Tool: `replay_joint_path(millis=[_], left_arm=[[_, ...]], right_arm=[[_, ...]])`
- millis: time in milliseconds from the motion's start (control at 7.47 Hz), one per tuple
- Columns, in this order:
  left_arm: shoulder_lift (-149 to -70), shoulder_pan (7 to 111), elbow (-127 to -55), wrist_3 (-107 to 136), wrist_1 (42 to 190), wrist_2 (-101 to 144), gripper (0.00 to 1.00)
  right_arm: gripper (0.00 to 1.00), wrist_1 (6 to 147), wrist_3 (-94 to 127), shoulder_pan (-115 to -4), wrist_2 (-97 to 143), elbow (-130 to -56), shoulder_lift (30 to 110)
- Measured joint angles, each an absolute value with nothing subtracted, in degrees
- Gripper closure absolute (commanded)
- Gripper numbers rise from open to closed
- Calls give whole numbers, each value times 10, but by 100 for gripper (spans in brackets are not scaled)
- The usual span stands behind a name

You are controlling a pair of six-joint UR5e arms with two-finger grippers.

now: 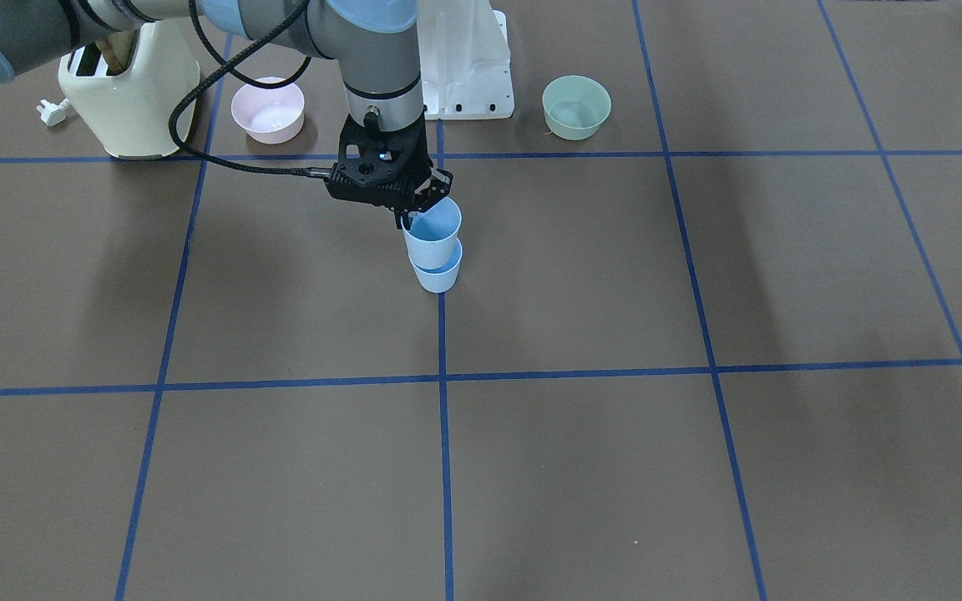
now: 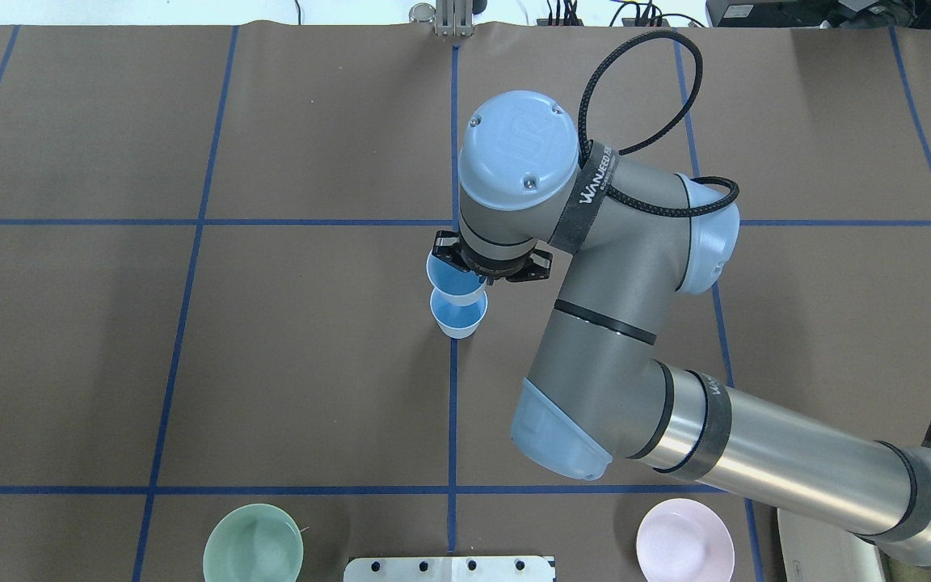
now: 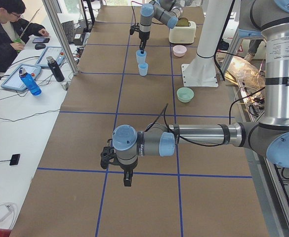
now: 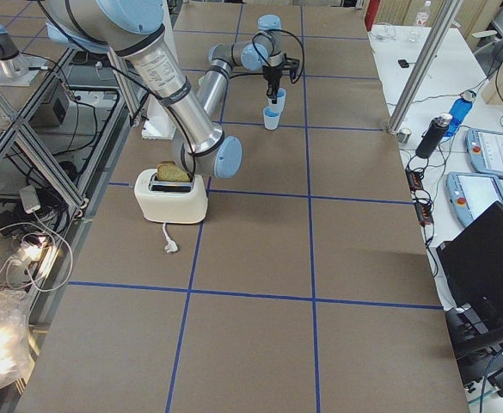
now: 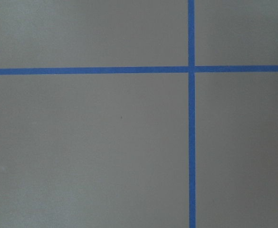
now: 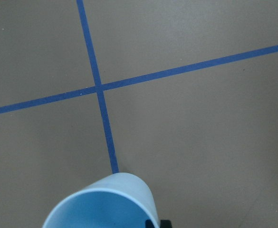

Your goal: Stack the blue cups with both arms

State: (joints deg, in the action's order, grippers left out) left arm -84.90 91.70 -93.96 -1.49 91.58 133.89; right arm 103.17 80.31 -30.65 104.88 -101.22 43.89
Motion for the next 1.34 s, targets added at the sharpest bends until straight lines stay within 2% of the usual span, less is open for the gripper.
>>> replay_joint_path(millis=[402,535,669,803,937,1339], left_arm=[[-849,916,-938,-15,916,1339,2],[-849,916,-938,-15,916,1339,2],[-849,916,-938,-15,916,1339,2],[-849,916,-937,-15,916,1339,2],[-849,916,-937,-15,916,1339,2],[-849,916,-931,-15,916,1339,2]], right_arm=[[100,1015,803,-295,1044,-997,444],[88,1014,803,-293,1043,-996,447],[64,1014,803,-290,1042,-995,449],[19,1013,803,-287,1041,-993,451],[0,1012,802,-285,1038,-991,451],[0,959,803,-293,1020,-993,454]])
